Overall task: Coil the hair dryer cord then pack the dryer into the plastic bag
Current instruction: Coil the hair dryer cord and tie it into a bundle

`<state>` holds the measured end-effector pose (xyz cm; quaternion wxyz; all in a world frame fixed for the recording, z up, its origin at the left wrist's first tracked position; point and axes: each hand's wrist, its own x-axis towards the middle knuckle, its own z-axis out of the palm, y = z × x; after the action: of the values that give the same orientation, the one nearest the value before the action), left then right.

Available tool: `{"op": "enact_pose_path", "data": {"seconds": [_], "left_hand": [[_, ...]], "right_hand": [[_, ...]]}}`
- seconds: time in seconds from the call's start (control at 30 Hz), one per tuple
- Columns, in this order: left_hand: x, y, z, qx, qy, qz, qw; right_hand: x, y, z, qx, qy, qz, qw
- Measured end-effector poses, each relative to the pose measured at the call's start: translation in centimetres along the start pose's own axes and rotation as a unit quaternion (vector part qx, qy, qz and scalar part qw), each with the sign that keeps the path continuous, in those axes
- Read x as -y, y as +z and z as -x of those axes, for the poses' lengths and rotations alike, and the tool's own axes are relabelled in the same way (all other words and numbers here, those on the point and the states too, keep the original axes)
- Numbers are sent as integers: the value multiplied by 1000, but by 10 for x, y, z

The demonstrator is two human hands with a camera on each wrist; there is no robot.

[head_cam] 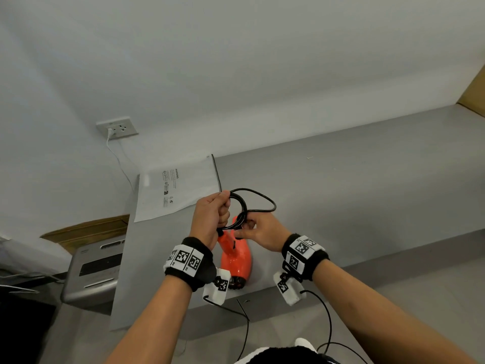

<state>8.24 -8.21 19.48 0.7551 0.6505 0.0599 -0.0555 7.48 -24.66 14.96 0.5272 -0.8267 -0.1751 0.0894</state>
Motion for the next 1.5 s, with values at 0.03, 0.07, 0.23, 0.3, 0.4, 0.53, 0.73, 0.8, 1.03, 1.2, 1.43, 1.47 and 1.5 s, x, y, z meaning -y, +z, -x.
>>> {"op": "enact_pose_path", "data": {"seconds": [0.03,0.07,0.23,0.3,0.4,0.53,0.73,0.8,1.03,1.2,1.43,1.47,1.5], "left_hand": [[0,-1,0,-2,0,4,1000],[0,-3,0,-5,0,9,1000],[-1,-18,-2,-33,-5,50,998],[0,-25,-5,-48,-10,58,997],[1,-28,-5,-42,-5,23,999],[1,-19,-4,-40,-5,31,999],[0,-17,-10,-45,1,18,999],[0,-13,-9,-44,7,5,999],[3,5,-7,-35,20,-11,999],[2,2,-6,-51,23,-3,998],[5,9,2,-40,35,-27,998],[4,9,2,-42,33,-26,998],[3,8,2,-45,28,-20,998]], "right_hand": [[-7,0,-1,-1,2,33,999],[-17,0,-2,-5,14,62,998],[-89,-18,18,7,177,244,953],[-118,-25,36,18,245,271,931],[-136,-32,51,7,283,267,921],[-124,-36,49,66,288,221,929],[-52,-33,59,87,203,-219,950],[-22,-31,53,41,136,-317,938],[48,-16,10,-178,22,-238,954],[40,6,-1,-263,32,-121,957],[26,21,-8,-254,133,-142,948],[24,20,-8,-225,154,-187,944],[22,20,-5,-189,161,-222,943]]}}
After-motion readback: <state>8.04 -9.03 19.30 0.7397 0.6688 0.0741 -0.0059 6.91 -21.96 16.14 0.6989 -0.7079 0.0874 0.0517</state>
